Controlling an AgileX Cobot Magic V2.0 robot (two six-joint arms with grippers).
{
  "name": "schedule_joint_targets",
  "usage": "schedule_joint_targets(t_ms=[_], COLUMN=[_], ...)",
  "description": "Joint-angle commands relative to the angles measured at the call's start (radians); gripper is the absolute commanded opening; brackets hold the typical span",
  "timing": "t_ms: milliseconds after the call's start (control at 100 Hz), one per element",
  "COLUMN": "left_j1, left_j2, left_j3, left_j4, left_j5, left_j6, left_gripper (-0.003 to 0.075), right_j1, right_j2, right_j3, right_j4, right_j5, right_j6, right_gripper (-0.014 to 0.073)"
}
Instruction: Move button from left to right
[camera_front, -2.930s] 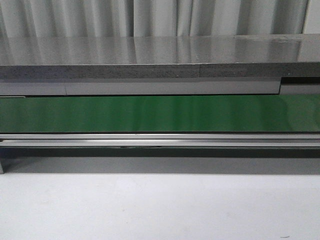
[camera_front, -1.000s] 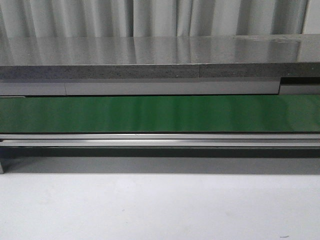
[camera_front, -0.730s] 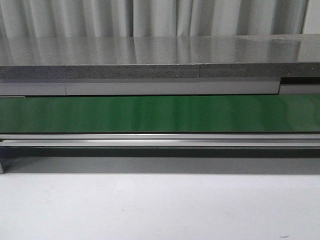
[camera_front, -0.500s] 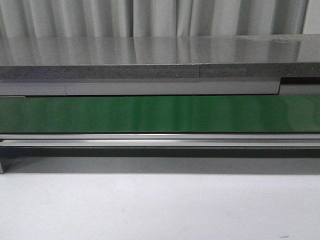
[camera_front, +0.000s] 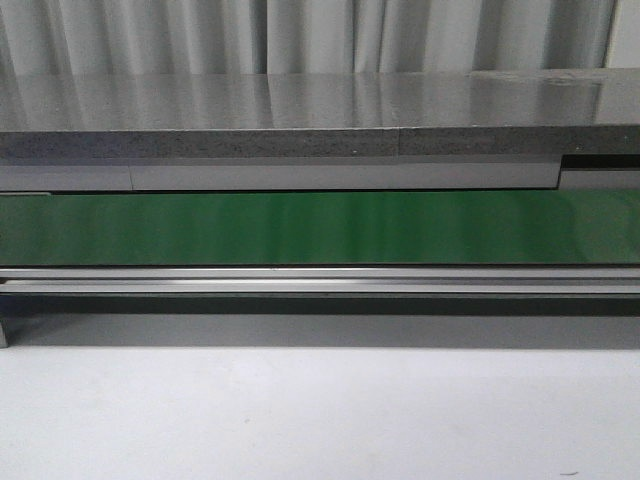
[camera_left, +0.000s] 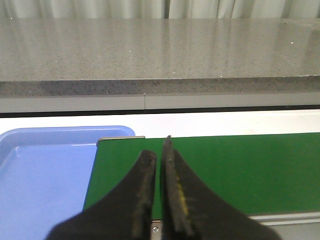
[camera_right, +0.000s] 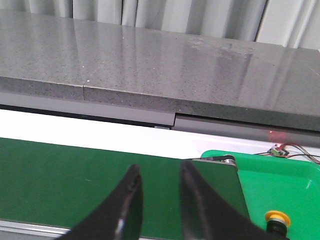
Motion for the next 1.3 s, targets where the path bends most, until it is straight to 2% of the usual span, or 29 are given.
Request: schedule_joint_targets(t_ms=[0, 80, 930, 1290], left_j1=[-0.008, -0.008, -0.008, -0.008], left_j2=[-0.001, -0.001, -0.001, -0.001], left_j3=[-0.029, -0.029, -0.029, -0.029], left_j4=[-0.007, -0.007, -0.007, -0.007], left_j5=[-0.087, -0.087, -0.087, -0.087], left_j6=[-0.002, -0.002, -0.002, -0.002], left_gripper=[0.0005, 0.0005, 0.0005, 0.0005], right_j1=[0.002, 0.002, 0.002, 0.065], right_j2=[0.002, 0.002, -0.003, -0.188], right_j3=[-0.024, -0.024, -0.015, 0.159], right_j4=[-0.005, -0.005, -0.005, -0.004], right_j5=[-0.086, -0.086, -0.096, -0.165], right_j6=[-0.001, -0.001, -0.001, 0.002], right_gripper=[0.0008, -0.0074, -0.0068, -0.0068])
